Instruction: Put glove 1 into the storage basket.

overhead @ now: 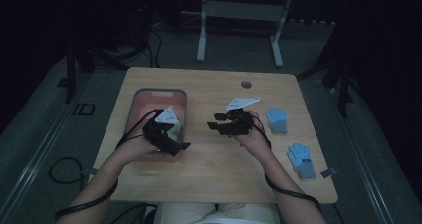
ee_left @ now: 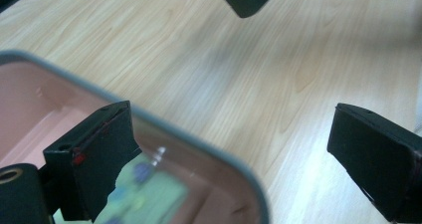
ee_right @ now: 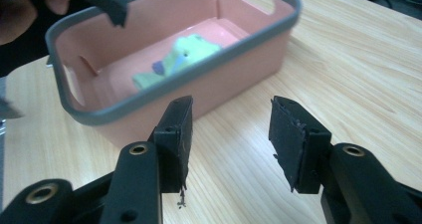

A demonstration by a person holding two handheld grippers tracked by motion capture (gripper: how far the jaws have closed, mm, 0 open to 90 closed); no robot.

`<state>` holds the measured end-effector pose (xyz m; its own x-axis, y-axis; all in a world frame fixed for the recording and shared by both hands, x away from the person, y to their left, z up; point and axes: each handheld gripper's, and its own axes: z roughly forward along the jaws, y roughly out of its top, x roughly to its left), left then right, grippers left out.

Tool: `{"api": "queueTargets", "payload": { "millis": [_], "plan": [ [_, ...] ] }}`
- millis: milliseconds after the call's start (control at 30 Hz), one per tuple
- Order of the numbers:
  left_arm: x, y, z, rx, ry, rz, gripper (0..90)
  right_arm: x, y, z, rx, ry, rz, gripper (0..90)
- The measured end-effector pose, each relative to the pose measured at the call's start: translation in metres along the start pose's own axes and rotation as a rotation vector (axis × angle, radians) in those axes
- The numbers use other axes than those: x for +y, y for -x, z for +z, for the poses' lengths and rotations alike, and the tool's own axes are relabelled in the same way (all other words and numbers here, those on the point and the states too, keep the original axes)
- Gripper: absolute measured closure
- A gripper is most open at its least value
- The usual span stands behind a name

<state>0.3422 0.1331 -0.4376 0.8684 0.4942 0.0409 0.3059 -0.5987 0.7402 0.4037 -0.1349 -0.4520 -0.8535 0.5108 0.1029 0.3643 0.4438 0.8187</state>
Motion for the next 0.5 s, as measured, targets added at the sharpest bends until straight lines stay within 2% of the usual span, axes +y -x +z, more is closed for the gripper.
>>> {"api": "queueTargets", "payload": {
  "millis": [67, 233, 367, 500],
  "plan": [
    [0.003, 0.005, 0.001, -0.025, 0.017, -0.003, 4.6, -0.003, 0.003, -0.006, -0.002, 0.009, -0.001, 51.8],
    [0.009, 0.022, 0.009, -0.042, 0.05, 0.015, 4.6, -0.014, 0.01, -0.024, -0.006, 0.024, 0.013, 53.3],
    [0.012, 0.04, 0.019, -0.061, 0.07, 0.037, 4.7, -0.027, 0.019, -0.04, -0.054, 0.021, 0.031, 53.9],
    [0.012, 0.055, 0.028, -0.058, 0.086, 0.056, 4.8, -0.041, 0.031, -0.055, -0.098, 0.02, 0.05, 54.9]
  ]
}}
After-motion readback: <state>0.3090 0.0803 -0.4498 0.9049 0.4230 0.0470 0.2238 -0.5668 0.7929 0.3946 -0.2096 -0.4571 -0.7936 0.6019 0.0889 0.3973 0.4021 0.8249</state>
